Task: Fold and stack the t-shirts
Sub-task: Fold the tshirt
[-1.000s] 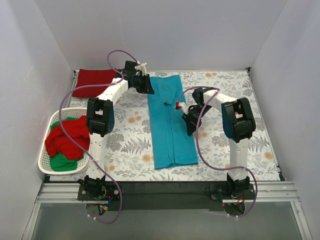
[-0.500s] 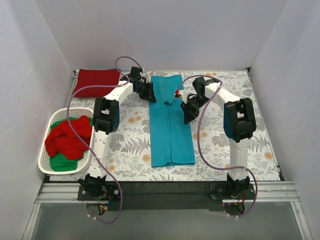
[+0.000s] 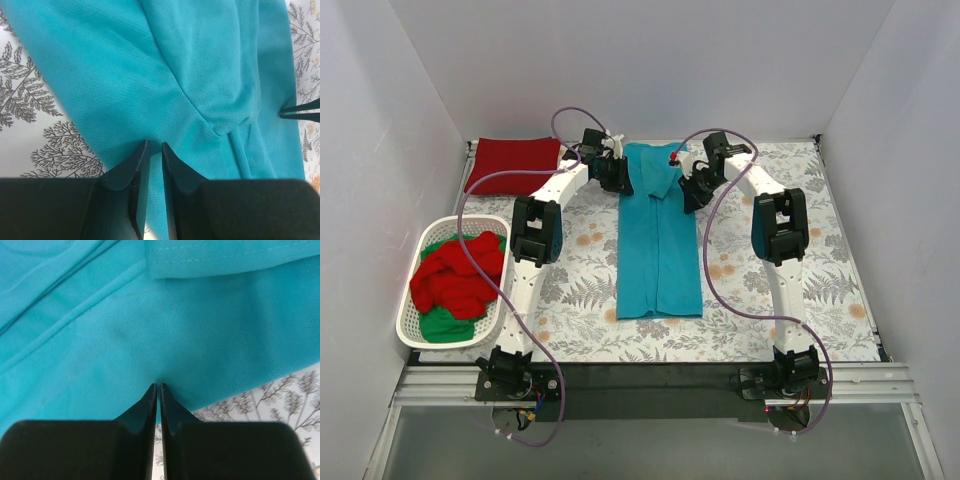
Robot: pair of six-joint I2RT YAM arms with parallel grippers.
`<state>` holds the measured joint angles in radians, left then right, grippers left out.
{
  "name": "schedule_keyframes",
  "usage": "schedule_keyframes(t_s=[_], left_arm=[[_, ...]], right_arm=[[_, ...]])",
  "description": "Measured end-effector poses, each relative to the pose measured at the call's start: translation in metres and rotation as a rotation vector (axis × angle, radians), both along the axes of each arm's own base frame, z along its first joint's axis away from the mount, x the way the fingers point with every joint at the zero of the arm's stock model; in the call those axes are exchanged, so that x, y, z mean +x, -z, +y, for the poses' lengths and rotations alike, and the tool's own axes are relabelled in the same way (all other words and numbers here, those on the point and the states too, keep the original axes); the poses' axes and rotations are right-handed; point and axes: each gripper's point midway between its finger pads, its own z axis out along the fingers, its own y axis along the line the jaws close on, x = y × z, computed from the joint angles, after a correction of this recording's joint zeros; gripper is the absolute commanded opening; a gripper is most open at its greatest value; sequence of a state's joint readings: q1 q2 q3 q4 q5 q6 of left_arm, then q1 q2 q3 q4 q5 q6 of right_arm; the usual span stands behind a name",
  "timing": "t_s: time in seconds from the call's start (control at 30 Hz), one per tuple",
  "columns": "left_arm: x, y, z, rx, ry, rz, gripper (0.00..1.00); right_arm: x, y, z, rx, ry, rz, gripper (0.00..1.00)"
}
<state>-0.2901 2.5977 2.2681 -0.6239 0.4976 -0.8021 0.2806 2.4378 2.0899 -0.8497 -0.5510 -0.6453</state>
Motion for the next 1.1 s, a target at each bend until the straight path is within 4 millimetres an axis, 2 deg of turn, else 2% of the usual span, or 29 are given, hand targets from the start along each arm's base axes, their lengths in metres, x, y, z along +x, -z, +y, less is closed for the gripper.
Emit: schedule_keyframes(t_s=[0.3, 0.43, 0.47, 0.6, 0.67, 0.7, 0.8, 0.87, 0.9, 0.93, 0.97, 1.03, 1.07, 1.1], left_arm=[[0.019, -0.001, 0.000, 0.003, -0.018, -0.063, 0.22], [0.031, -0.006, 0.003, -0.002, -0.028, -0.104, 0.45], [0.033, -0.007, 0.005, -0.004, -0.027, -0.114, 0.51], [0.039, -0.016, 0.005, -0.024, -0.014, -0.159, 0.68], [0.039, -0.022, 0.006, -0.035, -0.010, -0.170, 0.79], [0.039, -0.028, 0.007, -0.041, -0.008, -0.182, 0.89], [0.042, -0.059, 0.007, -0.065, 0.000, -0.240, 0.91], [0.042, -0.095, 0.009, -0.075, 0.011, -0.312, 0.91], [0.041, -0.115, 0.011, -0.078, 0.012, -0.350, 0.92], [0.039, -0.137, 0.014, -0.079, 0.003, -0.394, 0.92], [0.034, -0.164, 0.017, -0.081, -0.009, -0.440, 0.92], [0.023, -0.218, 0.023, -0.089, -0.017, -0.545, 0.93], [0.018, -0.232, 0.024, -0.085, 0.002, -0.586, 0.93], [0.008, -0.267, 0.027, -0.096, 0.009, -0.651, 0.93]], right_arm=[[0.024, 0.000, -0.002, -0.033, 0.068, -0.075, 0.12], [0.033, -0.002, -0.001, -0.030, 0.090, -0.101, 0.23], [0.034, -0.002, -0.001, -0.028, 0.095, -0.104, 0.30], [0.036, -0.007, 0.002, -0.013, 0.102, -0.111, 0.47], [0.036, -0.016, 0.003, -0.003, 0.103, -0.119, 0.55], [0.036, -0.024, 0.004, 0.005, 0.102, -0.132, 0.60], [0.038, -0.066, 0.007, 0.046, 0.097, -0.199, 0.76], [0.037, -0.113, 0.009, 0.088, 0.085, -0.280, 0.82], [0.034, -0.141, 0.011, 0.115, 0.078, -0.327, 0.83], [0.031, -0.164, 0.011, 0.137, 0.069, -0.367, 0.95], [0.025, -0.192, 0.012, 0.166, 0.062, -0.414, 0.98], [0.014, -0.247, 0.013, 0.223, 0.052, -0.520, 0.98], [0.010, -0.266, 0.012, 0.243, 0.051, -0.560, 0.98], [0.003, -0.288, 0.012, 0.267, 0.049, -0.602, 0.98]])
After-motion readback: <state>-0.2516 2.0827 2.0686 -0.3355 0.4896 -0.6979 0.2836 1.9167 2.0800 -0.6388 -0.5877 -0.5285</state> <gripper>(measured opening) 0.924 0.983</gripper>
